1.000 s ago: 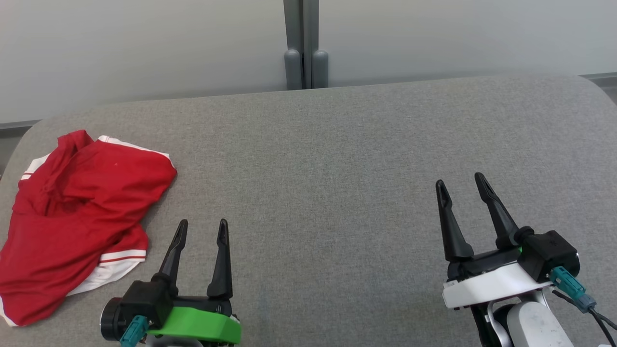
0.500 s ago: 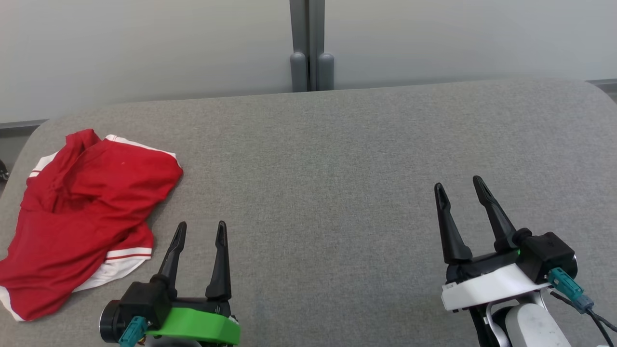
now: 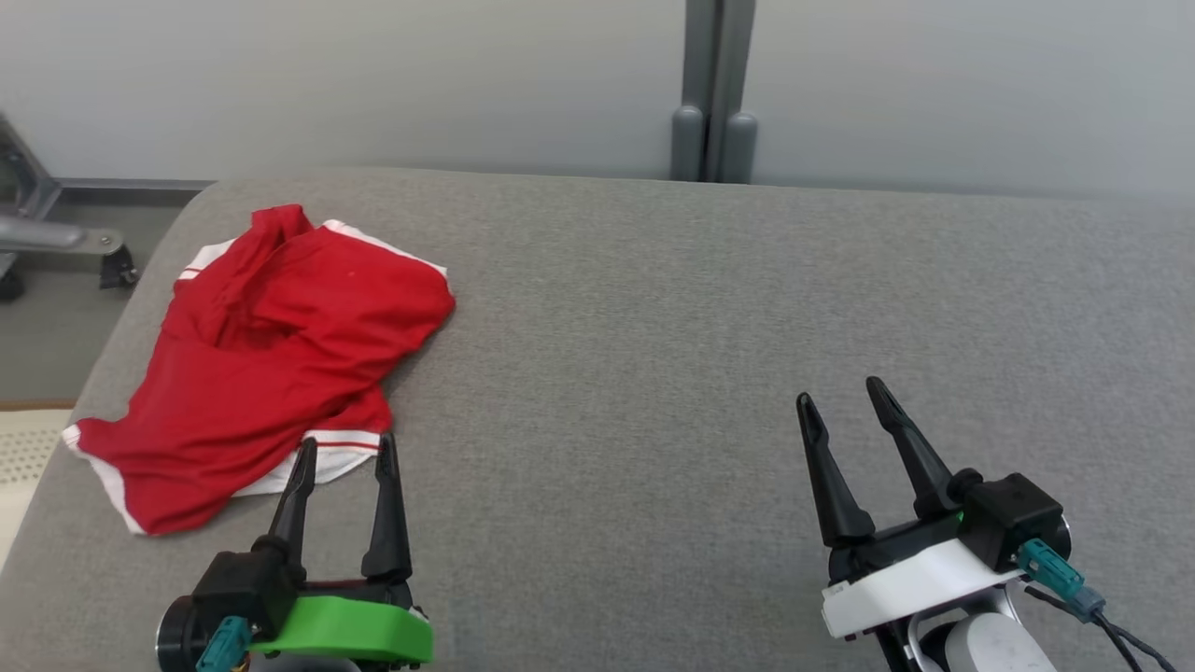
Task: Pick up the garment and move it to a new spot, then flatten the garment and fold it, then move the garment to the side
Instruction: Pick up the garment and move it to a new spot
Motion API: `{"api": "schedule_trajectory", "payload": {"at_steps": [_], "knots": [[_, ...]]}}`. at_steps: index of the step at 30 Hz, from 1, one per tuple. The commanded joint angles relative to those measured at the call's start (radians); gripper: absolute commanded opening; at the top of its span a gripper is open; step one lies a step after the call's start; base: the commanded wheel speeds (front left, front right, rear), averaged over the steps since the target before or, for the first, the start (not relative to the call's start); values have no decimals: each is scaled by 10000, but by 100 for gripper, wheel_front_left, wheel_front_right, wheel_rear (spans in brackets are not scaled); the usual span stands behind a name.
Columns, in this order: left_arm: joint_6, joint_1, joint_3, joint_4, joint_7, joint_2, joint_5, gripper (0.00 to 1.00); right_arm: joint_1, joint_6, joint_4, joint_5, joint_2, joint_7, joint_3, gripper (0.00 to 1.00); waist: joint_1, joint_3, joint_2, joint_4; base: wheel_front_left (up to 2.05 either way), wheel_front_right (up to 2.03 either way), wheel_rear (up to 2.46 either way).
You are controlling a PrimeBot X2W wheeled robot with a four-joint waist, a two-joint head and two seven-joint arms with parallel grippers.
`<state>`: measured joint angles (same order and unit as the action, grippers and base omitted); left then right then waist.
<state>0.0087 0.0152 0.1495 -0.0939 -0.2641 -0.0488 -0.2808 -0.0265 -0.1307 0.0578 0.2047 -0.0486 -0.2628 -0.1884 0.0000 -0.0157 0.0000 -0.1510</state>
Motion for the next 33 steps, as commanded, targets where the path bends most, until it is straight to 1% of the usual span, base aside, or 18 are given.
{"api": "schedule_trajectory", "payload": {"at_steps": [1, 11, 18, 25, 29, 33], "knots": [[-29, 200, -87, -3, -9, -29, 108, 100, 77, 1, 37, 67, -32, -32, -45, 100, 0, 136, 0, -864, 0, 0, 0], [-119, 391, -530, -12, -7, -28, 245, 100, 52, 1, 206, 331, -33, -32, -426, 100, 0, 330, 0, -2352, 0, 0, 0], [-157, 460, -671, 40, -7, -26, 307, 100, 61, 1, 277, 472, -35, -33, -721, 100, 0, 396, 0, -3047, 0, 0, 0], [-181, 534, -714, 59, -7, -26, 333, 100, 28, 1, 331, 517, -35, -33, -802, 100, 0, 388, 0, -3269, 0, 0, 0], [-136, 536, -753, 94, -7, -26, 355, 100, 5, 1, 357, 541, -33, -33, -861, 100, 0, 381, 0, -3230, 0, 0, 0], [-214, 432, -790, 71, -7, -26, 415, 100, -45, 1, 376, 507, -33, -33, -890, 100, 0, 297, 0, -3078, 0, 0, 0]]}}
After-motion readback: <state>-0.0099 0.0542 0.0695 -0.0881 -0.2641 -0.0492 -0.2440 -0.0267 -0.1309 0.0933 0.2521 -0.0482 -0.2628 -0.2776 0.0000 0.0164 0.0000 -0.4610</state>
